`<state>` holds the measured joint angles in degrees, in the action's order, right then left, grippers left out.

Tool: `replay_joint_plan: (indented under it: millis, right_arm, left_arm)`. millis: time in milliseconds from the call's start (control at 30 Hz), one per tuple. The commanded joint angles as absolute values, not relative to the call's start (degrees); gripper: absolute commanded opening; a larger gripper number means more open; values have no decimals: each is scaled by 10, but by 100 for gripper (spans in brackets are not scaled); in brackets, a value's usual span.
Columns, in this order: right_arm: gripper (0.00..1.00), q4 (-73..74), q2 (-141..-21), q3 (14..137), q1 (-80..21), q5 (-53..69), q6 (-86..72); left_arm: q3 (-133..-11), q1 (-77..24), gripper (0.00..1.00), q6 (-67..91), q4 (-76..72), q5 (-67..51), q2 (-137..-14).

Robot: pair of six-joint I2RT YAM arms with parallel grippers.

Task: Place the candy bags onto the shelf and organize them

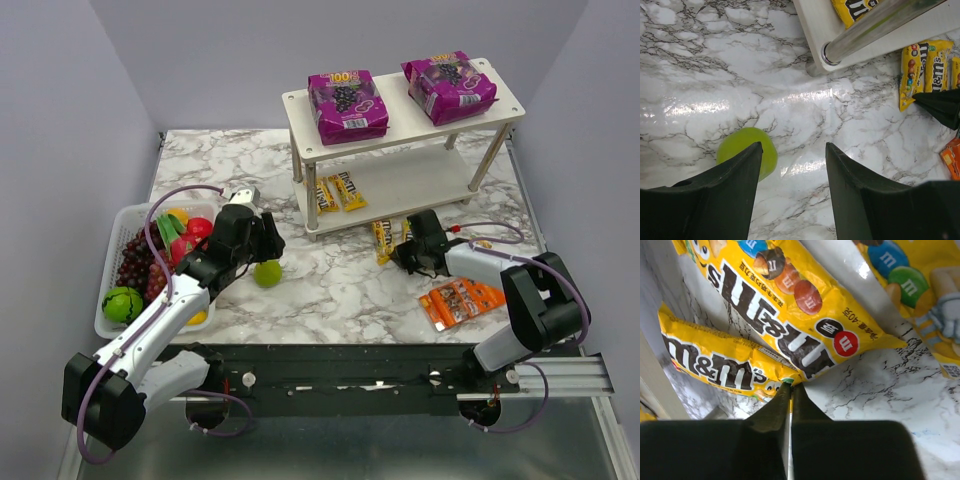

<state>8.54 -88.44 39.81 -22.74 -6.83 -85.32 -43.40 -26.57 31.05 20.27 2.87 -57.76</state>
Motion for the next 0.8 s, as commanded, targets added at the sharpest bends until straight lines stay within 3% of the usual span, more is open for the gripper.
replay_joint_plan:
  millis: [0,200,467,767]
  right_arm:
    - [1,134,-905,381,-218,-89,-837]
    - [0,121,-891,381,-218,-47,-781]
    - [0,59,-865,341,-220,83,-571]
    - [1,52,-788,301,-261,187,-396]
  left_arm:
    - [-446,-261,63,306,214,41,-569]
    - [-441,-261,63,308,213,34,-570]
    - [-430,-261,64,315,204,14,-570]
    - [-412,-262,76,325,178,-32,-591]
